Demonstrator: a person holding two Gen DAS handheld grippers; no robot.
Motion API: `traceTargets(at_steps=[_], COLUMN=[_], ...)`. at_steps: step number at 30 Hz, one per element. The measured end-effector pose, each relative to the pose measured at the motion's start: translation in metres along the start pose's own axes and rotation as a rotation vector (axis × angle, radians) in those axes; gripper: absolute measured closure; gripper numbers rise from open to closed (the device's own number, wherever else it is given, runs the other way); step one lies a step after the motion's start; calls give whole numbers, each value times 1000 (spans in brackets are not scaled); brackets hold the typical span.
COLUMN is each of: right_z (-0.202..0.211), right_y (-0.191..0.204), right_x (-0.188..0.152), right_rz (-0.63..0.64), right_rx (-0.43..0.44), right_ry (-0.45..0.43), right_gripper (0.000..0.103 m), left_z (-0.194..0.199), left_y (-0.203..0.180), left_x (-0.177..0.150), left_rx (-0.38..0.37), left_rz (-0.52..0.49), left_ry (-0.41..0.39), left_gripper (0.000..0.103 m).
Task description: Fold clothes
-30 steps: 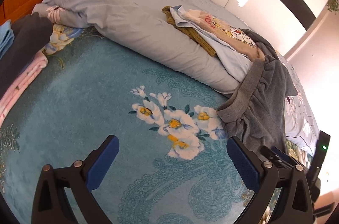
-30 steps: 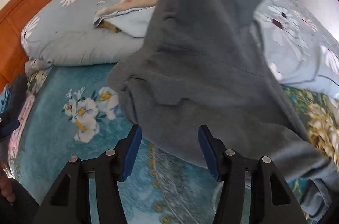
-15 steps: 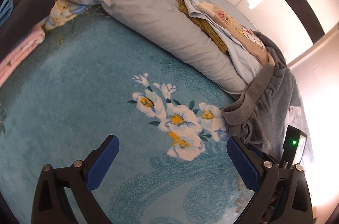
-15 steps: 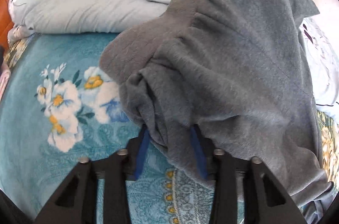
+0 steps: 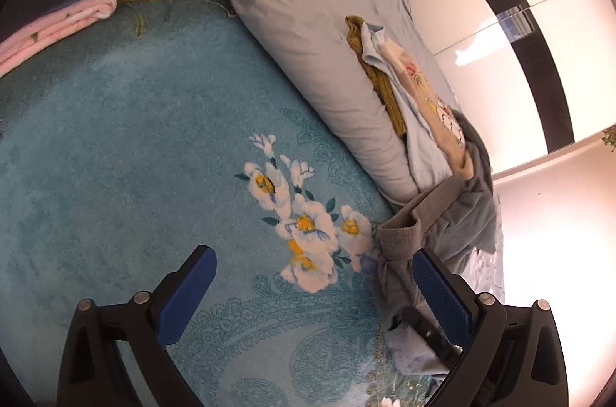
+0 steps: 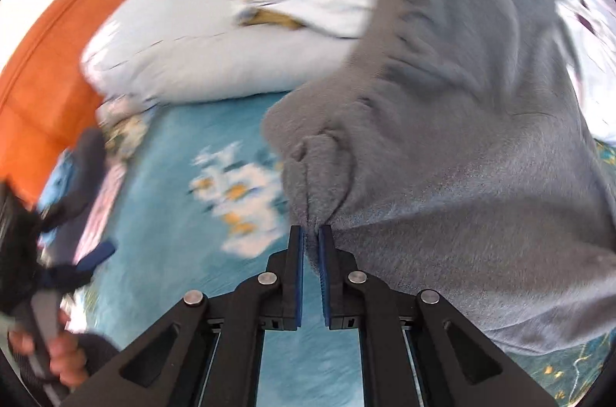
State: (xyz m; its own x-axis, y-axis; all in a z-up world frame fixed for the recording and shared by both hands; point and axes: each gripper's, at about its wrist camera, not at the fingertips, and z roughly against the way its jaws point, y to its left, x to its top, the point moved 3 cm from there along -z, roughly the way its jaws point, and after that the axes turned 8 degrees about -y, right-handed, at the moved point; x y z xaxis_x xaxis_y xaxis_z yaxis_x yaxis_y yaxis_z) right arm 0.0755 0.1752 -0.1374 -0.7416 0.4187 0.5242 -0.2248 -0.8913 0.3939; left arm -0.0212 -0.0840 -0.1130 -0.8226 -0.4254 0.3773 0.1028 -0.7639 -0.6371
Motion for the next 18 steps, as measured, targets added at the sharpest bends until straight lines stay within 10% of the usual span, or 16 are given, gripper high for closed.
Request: traceTargets(at_steps=[7,18], right_z=[7,30], right_y=[99,49], right_x=[-27,-32], right_rz=[209,128], right_rx=[227,20], right_ry=[30,-63], right_gripper=[103,103], left_z=[28,1], left_y=[12,-19], left_x=[9,-6], left_rx=[-55,-7], left_rz=[80,-116], left_ry=[-46,75], left_gripper=[0,0])
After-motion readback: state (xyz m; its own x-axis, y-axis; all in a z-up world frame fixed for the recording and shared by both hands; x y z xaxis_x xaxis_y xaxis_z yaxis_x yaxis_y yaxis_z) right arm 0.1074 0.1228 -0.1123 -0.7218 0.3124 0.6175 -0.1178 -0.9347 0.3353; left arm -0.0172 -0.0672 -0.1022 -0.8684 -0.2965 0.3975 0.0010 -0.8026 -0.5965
